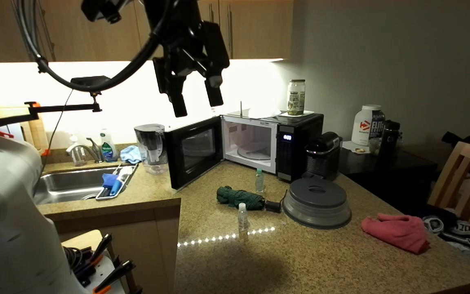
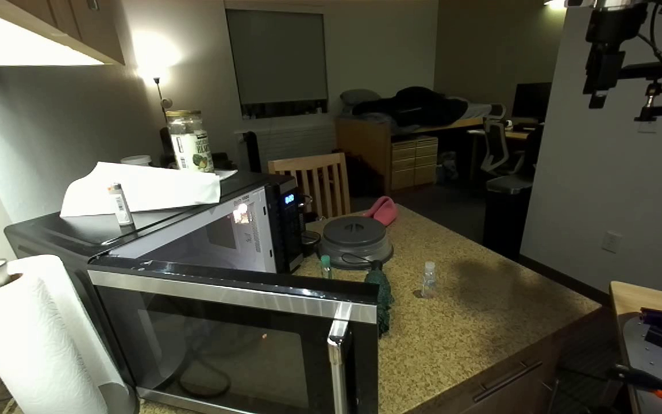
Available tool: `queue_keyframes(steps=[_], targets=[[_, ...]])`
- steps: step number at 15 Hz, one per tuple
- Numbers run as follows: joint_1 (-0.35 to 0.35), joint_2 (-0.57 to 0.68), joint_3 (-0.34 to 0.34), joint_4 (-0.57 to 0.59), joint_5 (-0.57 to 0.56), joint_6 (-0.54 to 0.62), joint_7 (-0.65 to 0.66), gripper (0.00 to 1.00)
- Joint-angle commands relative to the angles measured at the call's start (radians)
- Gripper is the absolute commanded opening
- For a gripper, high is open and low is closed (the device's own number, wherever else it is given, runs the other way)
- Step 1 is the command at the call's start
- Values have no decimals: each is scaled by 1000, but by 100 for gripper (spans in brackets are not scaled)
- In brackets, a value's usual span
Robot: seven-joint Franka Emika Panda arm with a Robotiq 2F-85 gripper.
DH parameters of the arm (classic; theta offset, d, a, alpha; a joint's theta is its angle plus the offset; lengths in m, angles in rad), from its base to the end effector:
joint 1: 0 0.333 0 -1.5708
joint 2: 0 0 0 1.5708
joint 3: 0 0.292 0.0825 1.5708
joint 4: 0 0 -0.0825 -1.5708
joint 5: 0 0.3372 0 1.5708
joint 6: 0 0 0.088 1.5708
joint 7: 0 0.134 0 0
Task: Close the microwave door
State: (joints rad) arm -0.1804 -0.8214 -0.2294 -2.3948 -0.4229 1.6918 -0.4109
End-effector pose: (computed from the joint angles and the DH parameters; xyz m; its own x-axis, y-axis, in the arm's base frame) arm 0.2410 -0.1770 0.5468 0.9958 0.0917 -0.0082 0.0905 -0.9580 0.2722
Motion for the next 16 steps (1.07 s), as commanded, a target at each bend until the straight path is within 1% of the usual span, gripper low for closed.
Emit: queue_keyframes(steps=[1, 3, 4, 5, 9, 10, 16], targets=[[24, -2, -14, 4, -12, -9, 12, 100], [41, 13, -2, 2, 3, -5, 26, 100], [54, -49, 34, -13, 24, -62, 28, 100], [73, -44, 38, -12, 37, -71, 26, 100], [176, -49, 89, -7, 118, -121, 25, 100], [202, -16, 83, 1, 131, -101, 15, 100], [319, 41, 90, -32, 184, -60, -38, 100]])
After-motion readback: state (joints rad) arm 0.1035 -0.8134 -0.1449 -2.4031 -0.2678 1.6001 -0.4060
